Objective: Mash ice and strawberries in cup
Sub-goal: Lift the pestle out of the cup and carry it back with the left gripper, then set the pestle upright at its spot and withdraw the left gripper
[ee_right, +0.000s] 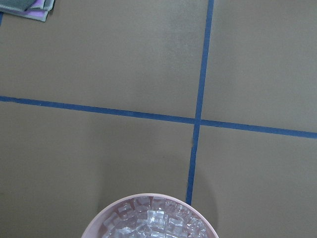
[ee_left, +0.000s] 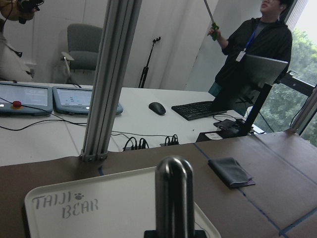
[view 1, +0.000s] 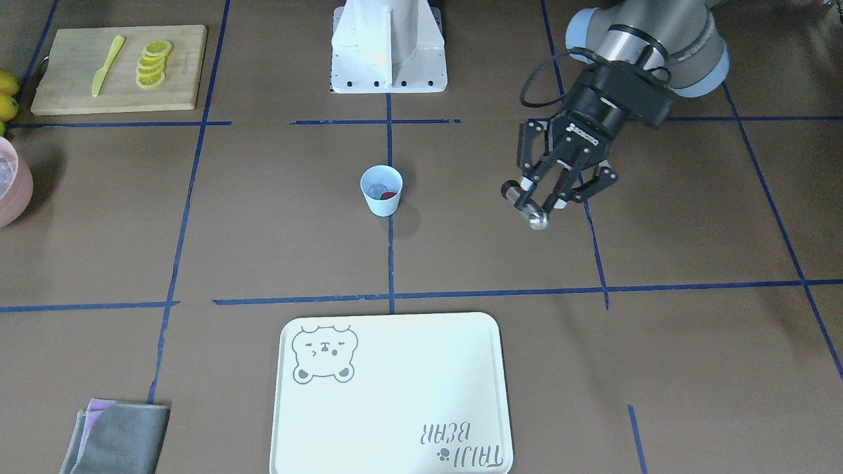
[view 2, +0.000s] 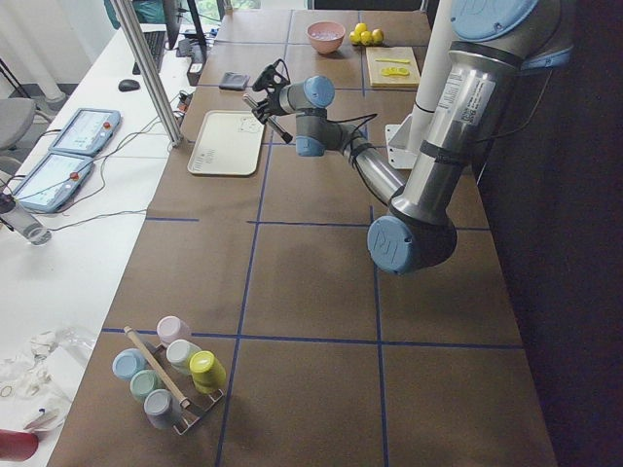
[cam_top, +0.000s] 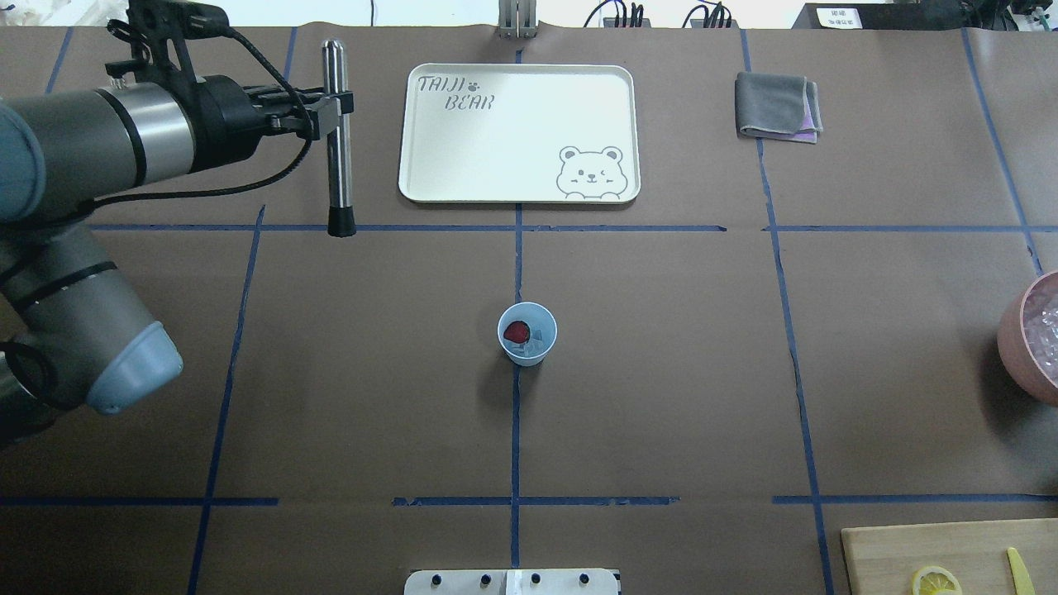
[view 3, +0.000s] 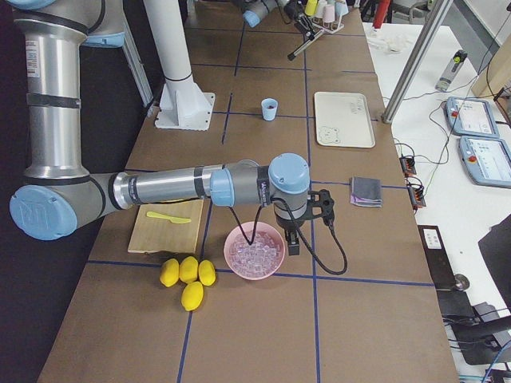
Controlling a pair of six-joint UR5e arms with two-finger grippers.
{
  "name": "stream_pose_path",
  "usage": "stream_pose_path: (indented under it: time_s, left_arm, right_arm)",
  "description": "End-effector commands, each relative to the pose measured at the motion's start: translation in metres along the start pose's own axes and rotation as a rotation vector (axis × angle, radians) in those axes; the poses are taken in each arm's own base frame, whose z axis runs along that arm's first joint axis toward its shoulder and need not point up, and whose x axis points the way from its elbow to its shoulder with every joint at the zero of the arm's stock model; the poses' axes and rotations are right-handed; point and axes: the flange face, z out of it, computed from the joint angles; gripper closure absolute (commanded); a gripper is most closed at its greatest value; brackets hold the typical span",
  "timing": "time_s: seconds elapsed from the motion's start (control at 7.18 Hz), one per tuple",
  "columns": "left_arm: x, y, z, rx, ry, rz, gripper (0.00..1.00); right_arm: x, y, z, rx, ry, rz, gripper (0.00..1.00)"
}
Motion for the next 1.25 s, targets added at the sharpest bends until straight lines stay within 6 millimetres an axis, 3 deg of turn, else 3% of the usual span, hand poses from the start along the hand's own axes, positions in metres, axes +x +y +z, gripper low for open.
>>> stream_pose_path:
  time_s: [0.0, 0.42, 0.56, 0.7, 1.11]
  left_arm:
    - [-0.075, -0.013, -0.020, -0.242, -0.100, -0.101, 1.00]
    - [-0.153, 0.049, -0.049, -0.434, -0.160, -0.206, 1.00]
    - [-0.183, 0.052, -0.066, -0.470, -0.180, -0.259, 1.00]
    - [-0.198, 0.044, -0.075, -0.485, -0.197, -0.285, 1.00]
    - [-0.248, 0.068, -0.081, -0.707, -0.345, -0.190, 1.00]
  right_arm:
    - [-0.004, -0.001, -0.004, 0.008, 0.000, -0.005, 0.01]
    - [-0.006, -0.001, -0.005, 0.011, 0.000, -0.008, 0.01]
    - [-0.005, -0.001, -0.005, 0.011, 0.002, -0.008, 0.01]
    - [-0.006, -0.002, -0.006, 0.012, 0.002, -0.009, 0.01]
    - [-0.006, -0.002, -0.006, 0.014, 0.003, -0.013, 0.01]
